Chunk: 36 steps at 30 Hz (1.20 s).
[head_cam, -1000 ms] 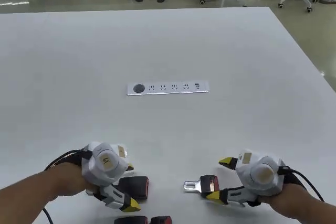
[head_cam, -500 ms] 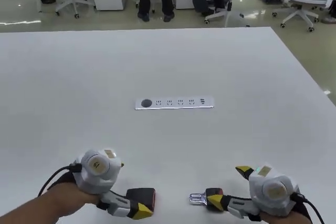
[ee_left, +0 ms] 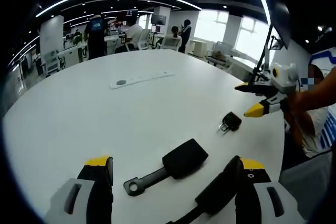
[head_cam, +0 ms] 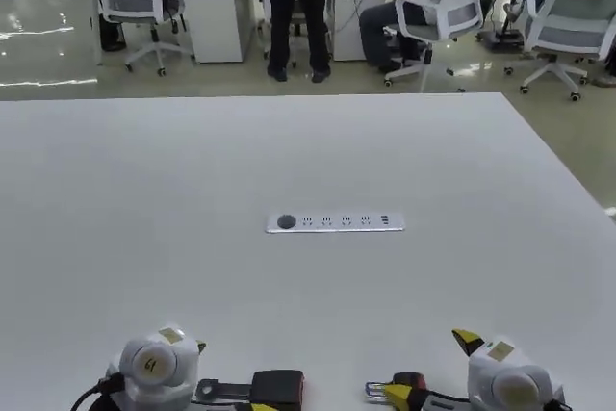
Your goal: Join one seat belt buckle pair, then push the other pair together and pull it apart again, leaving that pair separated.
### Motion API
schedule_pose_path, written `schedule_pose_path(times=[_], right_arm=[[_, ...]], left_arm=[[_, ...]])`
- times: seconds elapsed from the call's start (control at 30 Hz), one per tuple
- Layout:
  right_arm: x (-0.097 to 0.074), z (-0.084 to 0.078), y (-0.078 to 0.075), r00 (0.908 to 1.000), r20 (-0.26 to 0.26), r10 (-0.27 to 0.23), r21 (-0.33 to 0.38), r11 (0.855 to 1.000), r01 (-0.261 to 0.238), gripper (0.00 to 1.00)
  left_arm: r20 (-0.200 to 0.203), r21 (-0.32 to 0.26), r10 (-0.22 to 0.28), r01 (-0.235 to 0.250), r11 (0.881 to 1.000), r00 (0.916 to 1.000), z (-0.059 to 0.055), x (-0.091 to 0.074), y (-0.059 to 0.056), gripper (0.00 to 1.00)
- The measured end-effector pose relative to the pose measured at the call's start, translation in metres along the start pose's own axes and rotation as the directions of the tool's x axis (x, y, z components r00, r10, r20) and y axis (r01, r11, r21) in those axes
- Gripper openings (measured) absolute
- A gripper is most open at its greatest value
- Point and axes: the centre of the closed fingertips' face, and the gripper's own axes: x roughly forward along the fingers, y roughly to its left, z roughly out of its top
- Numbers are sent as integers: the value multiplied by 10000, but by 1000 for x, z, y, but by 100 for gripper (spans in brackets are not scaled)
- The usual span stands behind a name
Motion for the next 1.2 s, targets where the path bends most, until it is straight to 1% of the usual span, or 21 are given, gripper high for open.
schedule_pose_path(times=[0.03,0.07,0.2,0.23,0.37,0.4,0.43,0.47,0.5,0.53,0.63,0.67,0.7,0.73,0.8,0.83,0.87,0.97,1.07,1.13,1.2], right_arm=[[2,0,-6,10000,23,-44,30,10000,44,84],[0,2,-5,9999,88,-123,43,9999,123,84],[-15,11,4,9989,380,-289,214,9994,281,86],[-16,12,3,9985,436,-317,210,9993,308,86],[-30,18,12,9973,590,-445,191,9989,435,87],[-34,20,14,9963,672,-532,223,9984,518,87],[-35,19,14,9958,723,-569,245,9982,553,87],[-38,20,15,9951,776,-605,264,9979,587,87],[-40,20,17,9949,804,-611,241,9979,593,88],[-42,21,20,9949,815,-586,208,9981,571,89],[-50,19,27,9945,891,-558,74,9984,554,90],[-52,20,28,9942,915,-562,70,9984,557,91],[-56,20,31,9939,936,-576,76,9983,571,91],[-59,20,34,9937,953,-589,107,9983,581,91],[-63,19,33,9932,985,-619,132,9981,609,91],[-64,19,33,9928,1025,-623,145,9980,612,92],[-65,17,36,9929,1021,-619,134,9981,608,92],[-70,16,43,9928,1046,-590,117,9982,581,93],[-73,15,43,9921,1075,-639,161,9979,625,93],[-78,17,46,9904,1184,-716,207,9974,697,94],[-77,17,43,9894,1231,-775,245,9969,751,94]], left_arm=[[125,-111,88,-87,9999,9999,1,-4,1,100],[377,-269,222,-212,9994,9990,4,-8,3,100],[824,-427,497,-463,9980,9954,9,-23,8,100],[934,-443,516,-477,9979,9943,10,-26,7,100],[1230,-465,584,-531,9975,9907,16,-42,-1,100],[1286,-470,587,-530,9975,9900,19,-46,-6,100],[1302,-446,580,-526,9976,9898,20,-50,-10,100],[1331,-410,566,-515,9978,9895,18,-50,-8,100],[1365,-317,555,-516,9982,9891,17,-53,-10,100],[1384,-247,550,-521,9983,9888,15,-54,-7,100],[1549,-237,536,-506,9984,9865,15,-60,-11,100],[1580,-230,537,-506,9985,9860,15,-62,-16,100],[1622,-222,546,-517,9984,9852,14,-65,-18,100],[1643,-196,569,-545,9983,9848,13,-67,-15,100],[1651,-188,625,-602,9980,9843,8,-70,-16,100],[1702,-246,636,-603,9979,9834,7,-72,-16,100],[1786,-324,663,-615,9976,9817,6,-76,-14,100],[1948,-408,707,-639,9971,9783,6,-83,-13,100],[2115,-512,742,-647,9966,9746,4,-89,-9,100],[2229,-571,763,-651,9962,9719,3,-92,-8,100],[2288,-579,780,-664,9961,9704,1,-95,-7,100]])
